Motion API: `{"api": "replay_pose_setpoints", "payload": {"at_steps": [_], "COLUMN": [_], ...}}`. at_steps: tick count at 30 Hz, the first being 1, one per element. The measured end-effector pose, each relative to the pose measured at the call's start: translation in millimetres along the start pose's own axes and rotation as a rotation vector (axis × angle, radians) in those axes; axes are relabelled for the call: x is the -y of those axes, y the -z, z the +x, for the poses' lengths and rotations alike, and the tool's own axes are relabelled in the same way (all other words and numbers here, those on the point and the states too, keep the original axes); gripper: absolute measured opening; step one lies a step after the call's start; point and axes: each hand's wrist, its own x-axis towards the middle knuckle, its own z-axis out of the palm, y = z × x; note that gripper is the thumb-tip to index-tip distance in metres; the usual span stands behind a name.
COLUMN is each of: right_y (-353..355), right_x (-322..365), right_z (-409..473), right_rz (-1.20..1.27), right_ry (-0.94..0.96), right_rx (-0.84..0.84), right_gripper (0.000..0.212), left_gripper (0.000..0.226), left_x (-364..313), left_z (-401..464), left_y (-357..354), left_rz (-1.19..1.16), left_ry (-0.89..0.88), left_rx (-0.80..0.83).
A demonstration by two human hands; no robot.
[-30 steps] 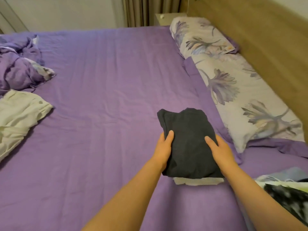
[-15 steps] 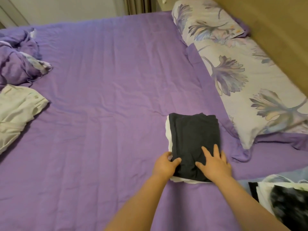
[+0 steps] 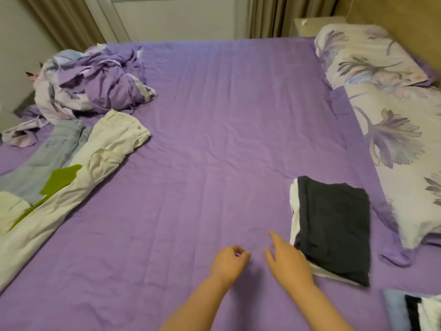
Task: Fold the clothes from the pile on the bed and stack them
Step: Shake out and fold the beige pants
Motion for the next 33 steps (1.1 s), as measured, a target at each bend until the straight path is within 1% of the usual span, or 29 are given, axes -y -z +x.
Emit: {"api": "replay_pose_setpoints", "payload": {"at_steps": [3,6,12,20,26,33], "right_y": [-24,-48,-87,-119,-130,-155], "right_x": [30,66,161,333,453,567], "right_z": [-7,-15,-21,-8,12,39], "right_rz": [-0.051,-0.104,-0.191,-0.259,-0.288,-0.334], "right_ry": [0.028,0.07,0.205,0.375,0.488,0.602], "right_rx": [0.144,0.203,0.245,0.29,0.29,0.266], "right_gripper": [0.048,0.048,0.053,0.051,0.047,0.042], "left_gripper": [0.025,0.025,0.027,0.029,0.025,0.019], "left_x": [38,79,164,263,314,353], "left_z": [-15,-27,-41,-49,-52,-40], "left_y": [33,69,152,290,383,487], "left_rz": [0.076,0.109,0.091,0.007,-0.077,-0.178], "left_ry": [0.036,0.07,0.139,0.195,0.235,0.236], "left_rx": [-0.04,-0.083,-0.159,-0.277,-0.371,-0.498]}}
